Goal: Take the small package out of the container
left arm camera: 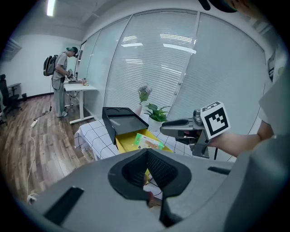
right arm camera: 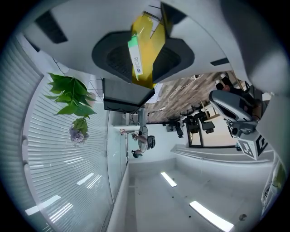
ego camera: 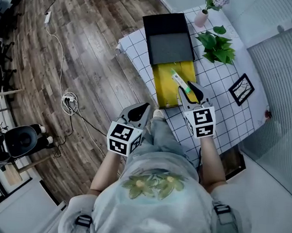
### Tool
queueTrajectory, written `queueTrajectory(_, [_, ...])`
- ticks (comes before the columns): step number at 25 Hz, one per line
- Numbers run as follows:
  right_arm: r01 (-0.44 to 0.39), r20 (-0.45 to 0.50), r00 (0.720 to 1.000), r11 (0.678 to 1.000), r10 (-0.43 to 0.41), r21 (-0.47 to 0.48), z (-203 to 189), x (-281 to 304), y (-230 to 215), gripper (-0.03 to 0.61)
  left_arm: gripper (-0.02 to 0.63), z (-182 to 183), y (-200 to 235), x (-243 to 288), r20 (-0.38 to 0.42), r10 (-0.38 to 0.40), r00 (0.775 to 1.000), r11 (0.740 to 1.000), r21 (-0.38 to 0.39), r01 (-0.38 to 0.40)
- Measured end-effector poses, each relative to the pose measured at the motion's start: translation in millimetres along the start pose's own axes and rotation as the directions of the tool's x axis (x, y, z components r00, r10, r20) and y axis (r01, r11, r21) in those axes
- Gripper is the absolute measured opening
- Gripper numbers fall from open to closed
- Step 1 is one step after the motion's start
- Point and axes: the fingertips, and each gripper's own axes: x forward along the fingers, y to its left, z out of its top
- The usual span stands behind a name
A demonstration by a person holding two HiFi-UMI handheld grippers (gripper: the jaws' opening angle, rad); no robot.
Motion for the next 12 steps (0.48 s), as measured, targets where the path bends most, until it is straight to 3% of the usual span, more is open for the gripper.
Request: queueTrajectory(12, [-0.009, -0.096, 0.995, 0.999, 0.006, -0.037, -29, 22, -3, 0.130, 0.006, -4, -1, 15, -0.028, -0.006, 1.000, 1.000, -0.006, 0.006])
